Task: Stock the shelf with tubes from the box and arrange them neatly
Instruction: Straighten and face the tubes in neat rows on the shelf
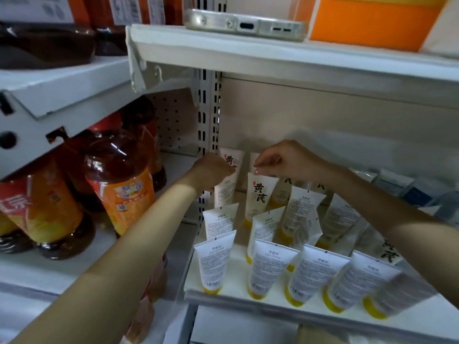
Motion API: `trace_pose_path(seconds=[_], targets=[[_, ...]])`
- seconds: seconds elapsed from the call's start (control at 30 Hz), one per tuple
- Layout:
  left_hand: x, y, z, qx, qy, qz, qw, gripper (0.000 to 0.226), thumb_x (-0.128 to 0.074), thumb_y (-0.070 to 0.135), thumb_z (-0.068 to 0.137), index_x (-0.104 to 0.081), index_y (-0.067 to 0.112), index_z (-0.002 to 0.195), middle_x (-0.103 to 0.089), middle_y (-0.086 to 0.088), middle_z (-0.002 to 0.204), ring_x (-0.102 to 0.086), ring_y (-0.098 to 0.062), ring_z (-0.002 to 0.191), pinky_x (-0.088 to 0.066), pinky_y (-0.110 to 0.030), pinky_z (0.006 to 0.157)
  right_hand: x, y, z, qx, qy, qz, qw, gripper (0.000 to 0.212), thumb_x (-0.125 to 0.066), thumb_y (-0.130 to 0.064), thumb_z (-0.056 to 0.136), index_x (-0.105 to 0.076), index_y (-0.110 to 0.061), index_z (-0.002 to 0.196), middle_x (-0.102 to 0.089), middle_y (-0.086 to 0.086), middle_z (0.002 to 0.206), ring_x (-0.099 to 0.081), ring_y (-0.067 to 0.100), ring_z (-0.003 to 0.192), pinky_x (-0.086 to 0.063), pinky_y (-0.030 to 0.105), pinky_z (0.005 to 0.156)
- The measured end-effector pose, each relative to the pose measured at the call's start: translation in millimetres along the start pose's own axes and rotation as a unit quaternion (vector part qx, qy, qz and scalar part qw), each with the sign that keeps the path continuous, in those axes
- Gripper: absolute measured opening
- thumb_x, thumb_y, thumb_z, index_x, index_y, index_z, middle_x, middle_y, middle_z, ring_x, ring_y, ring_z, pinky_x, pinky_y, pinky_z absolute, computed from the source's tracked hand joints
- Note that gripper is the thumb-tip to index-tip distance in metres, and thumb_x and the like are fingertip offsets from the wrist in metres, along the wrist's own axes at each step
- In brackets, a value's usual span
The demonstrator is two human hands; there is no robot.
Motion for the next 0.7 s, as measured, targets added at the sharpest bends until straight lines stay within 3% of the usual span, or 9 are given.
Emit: trace_pose_path(seconds=[0.1, 0.2, 0.3, 0.43, 0.5, 0.57, 0.63, 0.7], targets=[[4.1, -3.1, -6.3, 0.008, 0.023, -0.002, 1.0, 0.019, -0.056, 0.021, 0.092, -0.063, 0.004, 0.096, -0.063, -0.015, 0.092, -0.056, -0.02, 0.075, -0.05, -0.033, 0.073, -3.5, -10.8, 8.0, 0.012, -0.005, 0.025, 1.0, 0.016, -0.073, -0.024, 0.078, -0.072, -0.018, 0.093, -0.071, -0.006, 0.089, -0.065, 0.0, 0.077, -0.051, 0.012, 0.073], [9.2, -4.6, -18.9, 0.01, 0.045, 0.001, 0.999, 0.021, -0.052, 0.021, 0.093, -0.062, 0.003, 0.099, -0.065, -0.018, 0.102, -0.061, -0.029, 0.093, -0.049, -0.038, 0.085, -12.8, -19.0, 15.9, 0.018, -0.021, 0.011, 1.0, 0.019, -0.071, -0.028, 0.08, -0.072, -0.02, 0.097, -0.07, -0.008, 0.09, -0.062, -0.003, 0.079, -0.049, 0.013, 0.073], [14.8, -7.4, -33.5, 0.007, 0.064, 0.008, 0.998, 0.018, -0.047, 0.018, 0.095, -0.059, 0.011, 0.084, -0.064, -0.017, 0.112, -0.06, -0.03, 0.105, -0.047, -0.041, 0.093, -22.2, -23.5, 23.8, 0.017, -0.029, 0.006, 0.999, 0.022, -0.072, -0.029, 0.08, -0.072, -0.019, 0.099, -0.068, -0.008, 0.086, -0.059, -0.004, 0.077, -0.043, 0.011, 0.069], [13.6, -8.3, -45.0, -0.016, 0.046, 0.032, 0.998, 0.026, -0.046, 0.015, 0.096, -0.064, 0.0, 0.107, -0.063, -0.018, 0.114, -0.059, -0.032, 0.107, -0.046, -0.046, 0.097, -31.5, -29.4, 30.8, 0.013, -0.05, 0.026, 0.998, 0.025, -0.072, -0.026, 0.081, -0.07, -0.017, 0.104, -0.065, -0.009, 0.085, -0.057, -0.004, 0.076, -0.043, 0.011, 0.072], [13.9, -7.8, -48.1, -0.03, 0.043, 0.043, 0.998, 0.028, -0.045, 0.014, 0.096, -0.064, -0.002, 0.109, -0.063, -0.019, 0.114, -0.058, -0.033, 0.108, -0.046, -0.046, 0.097, -34.8, -32.1, 33.1, 0.013, -0.064, 0.024, 0.998, 0.024, -0.07, -0.026, 0.083, -0.07, -0.017, 0.105, -0.068, -0.008, 0.088, -0.058, -0.006, 0.074, -0.044, 0.008, 0.072], [15.9, -9.6, -48.2, -0.039, 0.045, 0.044, 0.997, 0.027, -0.045, 0.012, 0.096, -0.065, -0.001, 0.106, -0.064, -0.02, 0.112, -0.059, -0.033, 0.106, -0.047, -0.044, 0.095, -38.0, -33.8, 36.0, 0.015, -0.076, 0.022, 0.997, 0.021, -0.067, -0.028, 0.084, -0.071, -0.017, 0.102, -0.072, -0.002, 0.093, -0.062, -0.002, 0.078, -0.049, 0.013, 0.077], [16.8, -13.1, -46.6, -0.039, 0.046, 0.041, 0.997, 0.026, -0.045, 0.012, 0.095, -0.066, 0.001, 0.105, -0.065, -0.018, 0.111, -0.06, -0.032, 0.105, -0.048, -0.043, 0.095, -39.9, -34.0, 38.8, 0.011, -0.083, 0.02, 0.996, 0.021, -0.066, -0.03, 0.085, -0.073, -0.016, 0.099, -0.073, 0.0, 0.094, -0.067, 0.007, 0.086, -0.051, 0.03, 0.087], [17.8, -17.6, -44.8, -0.036, 0.048, 0.028, 0.998, 0.025, -0.045, 0.014, 0.096, -0.067, 0.009, 0.106, -0.065, -0.012, 0.112, -0.06, -0.028, 0.105, -0.047, -0.041, 0.095, -40.6, -34.5, 41.0, 0.008, -0.088, 0.017, 0.996, 0.021, -0.065, -0.029, 0.085, -0.073, -0.015, 0.098, -0.073, 0.001, 0.093, -0.067, 0.012, 0.089, -0.05, 0.038, 0.09]])
Point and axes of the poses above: each hand's wrist, its own z-axis towards the middle knuckle, its own x-axis out of the back of the hand, y = z × x, the point moved 8 cm from there along z, towards the middle knuckle
